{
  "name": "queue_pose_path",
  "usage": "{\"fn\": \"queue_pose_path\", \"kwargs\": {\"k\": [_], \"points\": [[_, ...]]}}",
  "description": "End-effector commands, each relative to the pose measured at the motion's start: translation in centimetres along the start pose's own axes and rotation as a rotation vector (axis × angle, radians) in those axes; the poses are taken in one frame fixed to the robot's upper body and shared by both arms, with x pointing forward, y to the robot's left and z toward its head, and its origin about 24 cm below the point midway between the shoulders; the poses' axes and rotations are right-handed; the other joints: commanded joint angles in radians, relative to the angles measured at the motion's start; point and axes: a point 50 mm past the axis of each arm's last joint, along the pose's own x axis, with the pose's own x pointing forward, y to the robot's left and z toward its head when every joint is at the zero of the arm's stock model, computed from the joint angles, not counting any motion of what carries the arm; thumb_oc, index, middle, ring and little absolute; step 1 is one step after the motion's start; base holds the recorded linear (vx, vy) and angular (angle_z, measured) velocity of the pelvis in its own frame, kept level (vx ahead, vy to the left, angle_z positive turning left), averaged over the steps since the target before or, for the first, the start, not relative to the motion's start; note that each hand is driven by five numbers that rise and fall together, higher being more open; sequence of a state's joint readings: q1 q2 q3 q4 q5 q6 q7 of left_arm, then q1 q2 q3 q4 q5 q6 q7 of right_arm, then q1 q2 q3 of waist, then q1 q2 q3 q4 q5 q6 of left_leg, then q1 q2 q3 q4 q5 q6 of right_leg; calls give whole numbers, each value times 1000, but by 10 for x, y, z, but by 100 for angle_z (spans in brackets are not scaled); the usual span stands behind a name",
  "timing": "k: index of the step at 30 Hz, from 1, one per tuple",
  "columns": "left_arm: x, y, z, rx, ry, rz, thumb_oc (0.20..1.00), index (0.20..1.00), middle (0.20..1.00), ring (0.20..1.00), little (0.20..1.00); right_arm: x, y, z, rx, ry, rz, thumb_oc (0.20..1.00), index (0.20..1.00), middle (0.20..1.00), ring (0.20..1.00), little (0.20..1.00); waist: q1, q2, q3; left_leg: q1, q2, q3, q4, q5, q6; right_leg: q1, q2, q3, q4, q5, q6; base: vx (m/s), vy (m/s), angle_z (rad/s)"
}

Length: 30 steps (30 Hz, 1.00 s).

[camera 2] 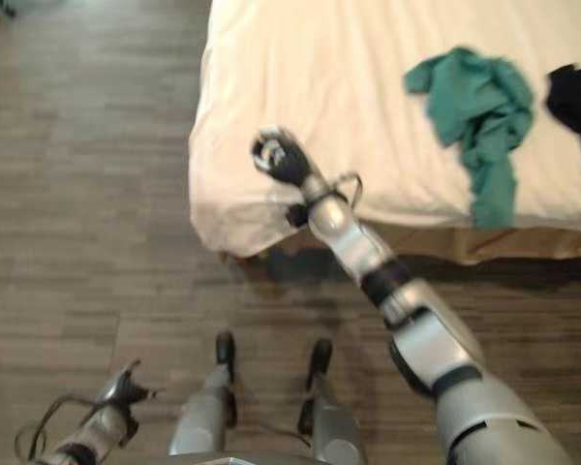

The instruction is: Tidy up the quilt and then pick up the clothes from the bed and put them into the laundry hamper.

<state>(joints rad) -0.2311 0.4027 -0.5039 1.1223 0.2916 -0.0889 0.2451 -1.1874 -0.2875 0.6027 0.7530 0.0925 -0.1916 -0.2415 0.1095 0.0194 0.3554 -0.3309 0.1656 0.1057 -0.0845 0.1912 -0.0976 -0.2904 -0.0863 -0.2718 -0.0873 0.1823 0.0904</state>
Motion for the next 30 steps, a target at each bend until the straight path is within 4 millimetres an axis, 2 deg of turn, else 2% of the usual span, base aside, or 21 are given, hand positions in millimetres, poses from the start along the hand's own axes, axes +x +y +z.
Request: {"fn": "queue_pose_path", "kwargs": {"k": [1, 3, 5, 6, 7, 9, 12, 14, 15, 16, 17, 19, 20, 22, 24, 25, 26, 27, 28, 29, 30], "points": [[9, 29, 23, 133, -130, 96, 1000, 1000, 1000, 1000, 1000, 4, 4, -1, 157, 43, -91, 200, 200, 200, 200, 200, 53, -26, 97, -34, 53, -21, 60, -75, -72, -46, -128, -5, 158, -184, 60, -116, -21, 37], [10, 35, 46, 37, -216, 122, 1000, 1000, 1000, 1000, 1000, 0, 12, -14, 182, 115, -79, 200, 200, 200, 200, 200, 62, -11, 123, -103, 44, -40, 108, -78, -71, -100, -142, -17, 208, -196, 61, -113, -1, 30], [10, 28, 51, -16, -215, 114, 1000, 1000, 1000, 1000, 1000, -13, 35, -33, 235, 217, -40, 200, 200, 200, 200, 200, 65, -1, 133, -143, 36, -46, 138, -81, -68, -138, -152, -13, 245, -206, 61, -57, 31, 28], [10, 28, 51, -16, -215, 114, 1000, 1000, 1000, 1000, 1000, -13, 35, -33, 235, 217, -40, 200, 200, 200, 200, 200, 65, -1, 133, -144, 36, -46, 138, -81, -68, -138, -152, -13, 245, -206, 61, -13, 11, 39], [11, 21, 49, -68, -173, 104, 1000, 1000, 1000, 1000, 1000, -39, 65, -58, 269, 336, 30, 200, 200, 200, 200, 200, 67, 4, 137, -155, 32, -51, 150, -84, -65, -143, -157, -16, 253, -209, 60, 9, -3, 33], [10, 11, 43, -101, -123, 87, 1000, 1000, 1000, 1000, 1000, -69, 100, -74, 276, 414, 148, 200, 200, 200, 200, 200, 66, 5, 136, -142, 29, -52, 139, -86, -63, -121, -157, -22, 235, -208, 61, 37, -12, 30], [6, 1, 29, -146, -56, 67, 1000, 1000, 1000, 1000, 1000, -105, 140, -74, 271, 404, 342, 200, 200, 200, 200, 200, 63, -2, 127, -97, 26, -51, 108, -87, -61, -75, -151, -20, 195, -203, 60, 59, -8, 13], [3, -3, 17, -162, -11, 56, 1000, 1000, 1000, 1000, 1000, -111, 147, -55, 298, 289, 414, 200, 200, 200, 200, 200, 52, -12, 114, -54, 27, -46, 84, -90, -60, -33, -144, -12, 161, -198, 59, 67, 3, -4], [2, -3, 10, -168, 12, 58, 1000, 1000, 1000, 1000, 1000, -106, 140, -39, 323, 187, 420, 200, 200, 200, 200, 200, 43, -21, 107, -37, 29, -42, 75, -91, -60, -21, -142, -8, 152, -194, 60, 82, 31, -15], [0, -2, -1, -178, 46, 66, 1000, 1000, 1000, 1000, 1000, -96, 119, -6, 407, 4, 398, 200, 200, 200, 200, 200, 24, -33, 97, -5, 31, -27, 60, -95, -59, -5, -138, 2, 136, -188, 62, 59, 29, -24], [0, -3, -1, -178, 45, 65, 1000, 1000, 1000, 1000, 1000, -96, 119, -6, 407, 4, 398, 200, 200, 200, 200, 200, 25, -33, 98, -3, 31, -27, 60, -95, -59, -4, -138, 3, 136, -188, 62, 51, 38, -30], [-2, -1, -9, -182, 73, 76, 1000, 1000, 1000, 1000, 1000, -85, 91, 25, 487, -164, 330, 200, 200, 200, 200, 200, 8, -45, 93, 21, 36, -12, 52, -100, -58, 2, -134, 15, 126, -184, 63, 30, 20, -37], [-1, 2, -10, -182, 73, 80, 1000, 1000, 1000, 1000, 1000, -78, 77, 35, 531, -213, 285, 200, 200, 200, 200, 200, 3, -49, 92, 29, 38, -3, 52, -102, -58, 2, -134, 23, 124, -181, 63, 12, 5, -32], [2, 11, -5, -167, 47, 102, 1000, 1000, 1000, 1000, 1000, -62, 52, 39, 543, -242, 166, 200, 200, 200, 200, 200, -6, -51, 100, 29, 38, 7, 61, -107, -58, -7, -135, 32, 127, -178, 63, -22, -17, -31], [6, 22, 3, -162, 15, 129, 1000, 1000, 1000, 1000, 1000, -39, 27, 35, 534, -216, 42, 200, 200, 200, 200, 200, -10, -48, 115, 12, 36, 14, 82, -110, -60, -29, -138, 43, 136, -171, 63, -57, -22, -38], [6, 22, 4, -162, 14, 129, 1000, 1000, 1000, 1000, 1000, -39, 27, 35, 534, -217, 41, 200, 200, 200, 200, 200, -9, -49, 116, 12, 36, 14, 82, -110, -60, -30, -138, 44, 137, -171, 63, -125, 1, -19], [11, 34, 17, -163, -31, 154, 1000, 1000, 1000, 1000, 1000, -14, -4, 25, 445, -149, -113, 200, 200, 200, 200, 200, -18, -36, 144, -32, 31, 21, 125, -117, -61, -79, -147, 60, 161, -166, 62, -89, 5, -10], [11, 35, 17, -163, -31, 154, 1000, 1000, 1000, 1000, 1000, -13, -4, 25, 445, -150, -113, 200, 200, 200, 200, 200, -18, -37, 144, -33, 31, 21, 126, -118, -61, -80, -148, 60, 162, -166, 62, -135, 25, -18], [14, 40, 27, -173, -68, 170, 1000, 1000, 1000, 1000, 1000, -3, -34, 2, 355, -25, -245, 200, 200, 200, 200, 200, -26, -24, 155, -80, 26, 29, 163, -125, -60, -133, -153, 76, 192, -166, 61, -60, 42, -19], [16, 42, 40, -151, -121, 181, 1000, 1000, 1000, 1000, 1000, -12, -64, -34, 320, 125, -402, 200, 200, 200, 200, 200, -39, -12, 160, -112, 23, 36, 188, -133, -57, -168, -159, 84, 217, -168, 62, -45, 101, -16], [15, 36, 46, -82, -148, 164, 1000, 1000, 1000, 1000, 1000, -33, -78, -66, 355, 241, -518, 200, 200, 200, 200, 200, -56, -5, 160, -112, 22, 51, 189, -140, -52, -176, -158, 95, 213, -169, 67, 2, 81, -3]]}}
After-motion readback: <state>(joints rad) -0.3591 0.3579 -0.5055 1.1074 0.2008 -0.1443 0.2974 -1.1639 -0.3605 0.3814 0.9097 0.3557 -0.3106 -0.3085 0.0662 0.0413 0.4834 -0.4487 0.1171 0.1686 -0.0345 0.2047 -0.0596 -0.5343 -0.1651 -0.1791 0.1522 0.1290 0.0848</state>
